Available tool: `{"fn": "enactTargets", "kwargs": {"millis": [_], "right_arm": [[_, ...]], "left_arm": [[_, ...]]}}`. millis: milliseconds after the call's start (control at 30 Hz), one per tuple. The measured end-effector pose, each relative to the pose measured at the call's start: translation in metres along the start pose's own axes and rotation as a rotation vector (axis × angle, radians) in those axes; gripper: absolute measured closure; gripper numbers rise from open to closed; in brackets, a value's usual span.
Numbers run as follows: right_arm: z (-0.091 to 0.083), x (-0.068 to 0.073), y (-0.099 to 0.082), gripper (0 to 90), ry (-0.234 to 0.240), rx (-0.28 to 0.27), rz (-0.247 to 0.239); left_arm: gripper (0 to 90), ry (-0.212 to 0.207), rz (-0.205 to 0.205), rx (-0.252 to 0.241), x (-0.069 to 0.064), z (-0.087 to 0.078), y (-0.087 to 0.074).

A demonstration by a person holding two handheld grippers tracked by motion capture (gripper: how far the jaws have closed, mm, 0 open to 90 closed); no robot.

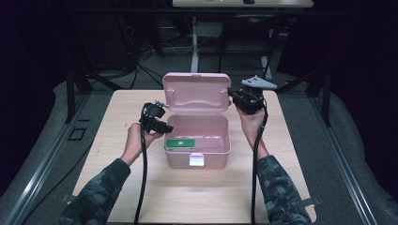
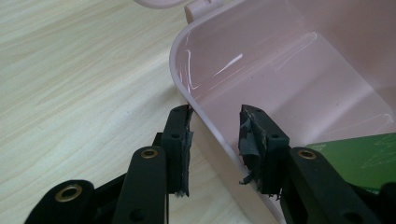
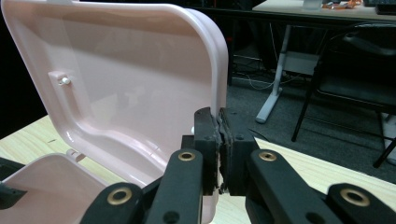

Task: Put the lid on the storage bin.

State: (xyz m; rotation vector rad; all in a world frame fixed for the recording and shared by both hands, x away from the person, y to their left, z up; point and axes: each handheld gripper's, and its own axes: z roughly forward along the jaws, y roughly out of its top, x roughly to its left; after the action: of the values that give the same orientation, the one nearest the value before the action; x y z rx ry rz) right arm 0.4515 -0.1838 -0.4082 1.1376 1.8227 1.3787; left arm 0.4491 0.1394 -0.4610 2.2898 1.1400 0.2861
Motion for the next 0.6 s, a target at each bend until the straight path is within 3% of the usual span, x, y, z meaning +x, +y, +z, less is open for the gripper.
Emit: {"fn": "enactTargets", "kwargs": {"millis": [600], "right_arm": [[-0.025, 0.011, -0.010, 84.8, 0.024, -0.001, -0.018]], "left_arm": [[61.4, -0.018, 0.007, -0.014, 0.000, 0.000, -0.004]]}}
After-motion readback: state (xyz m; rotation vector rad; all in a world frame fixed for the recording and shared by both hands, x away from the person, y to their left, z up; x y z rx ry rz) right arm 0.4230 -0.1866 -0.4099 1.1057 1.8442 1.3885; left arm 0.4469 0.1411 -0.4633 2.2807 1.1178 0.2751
